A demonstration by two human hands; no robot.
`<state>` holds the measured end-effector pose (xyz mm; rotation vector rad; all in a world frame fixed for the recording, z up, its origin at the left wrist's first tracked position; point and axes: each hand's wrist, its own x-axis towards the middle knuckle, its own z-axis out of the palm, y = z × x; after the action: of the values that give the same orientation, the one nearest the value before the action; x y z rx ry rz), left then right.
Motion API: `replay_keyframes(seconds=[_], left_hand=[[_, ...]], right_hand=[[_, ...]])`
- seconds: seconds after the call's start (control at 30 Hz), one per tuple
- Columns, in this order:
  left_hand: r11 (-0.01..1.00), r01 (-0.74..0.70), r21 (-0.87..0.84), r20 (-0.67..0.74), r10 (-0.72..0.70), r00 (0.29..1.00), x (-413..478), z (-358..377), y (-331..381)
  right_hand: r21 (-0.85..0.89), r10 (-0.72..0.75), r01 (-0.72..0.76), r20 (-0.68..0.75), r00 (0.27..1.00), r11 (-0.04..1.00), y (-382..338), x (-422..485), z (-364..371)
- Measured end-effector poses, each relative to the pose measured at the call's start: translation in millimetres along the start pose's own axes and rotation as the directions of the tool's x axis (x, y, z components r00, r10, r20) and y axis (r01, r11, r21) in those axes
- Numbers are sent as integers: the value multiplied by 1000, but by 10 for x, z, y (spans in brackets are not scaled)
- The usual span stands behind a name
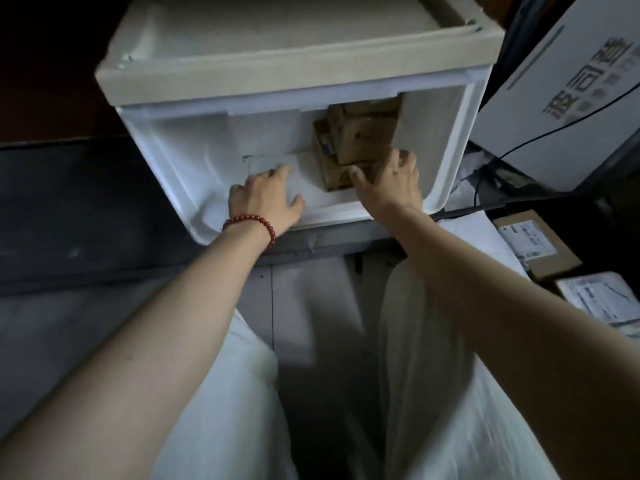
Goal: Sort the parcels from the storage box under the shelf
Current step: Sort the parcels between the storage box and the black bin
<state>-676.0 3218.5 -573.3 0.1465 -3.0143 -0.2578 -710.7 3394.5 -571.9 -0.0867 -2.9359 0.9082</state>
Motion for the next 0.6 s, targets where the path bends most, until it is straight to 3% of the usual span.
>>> replay_keyframes(seconds=[0.13,0.3,0.43,0.6], left_hand=[[986,80,-146,-46,-87,995,368,106,-45],[998,33,-52,-27,-34,999,762,319,39],[998,-25,-60,-30,23,999,1051,440,105],[972,-49,-231,-97,27,995,1382,515,219]], right_hand=[[85,38,-36,-31,999,996,46,300,208],[82,46,-44,-23,999,996,101,631,427],[100,39,-27,-124,991,995,181,900,531],[157,-57,106,-293,954,982,176,1174,559]])
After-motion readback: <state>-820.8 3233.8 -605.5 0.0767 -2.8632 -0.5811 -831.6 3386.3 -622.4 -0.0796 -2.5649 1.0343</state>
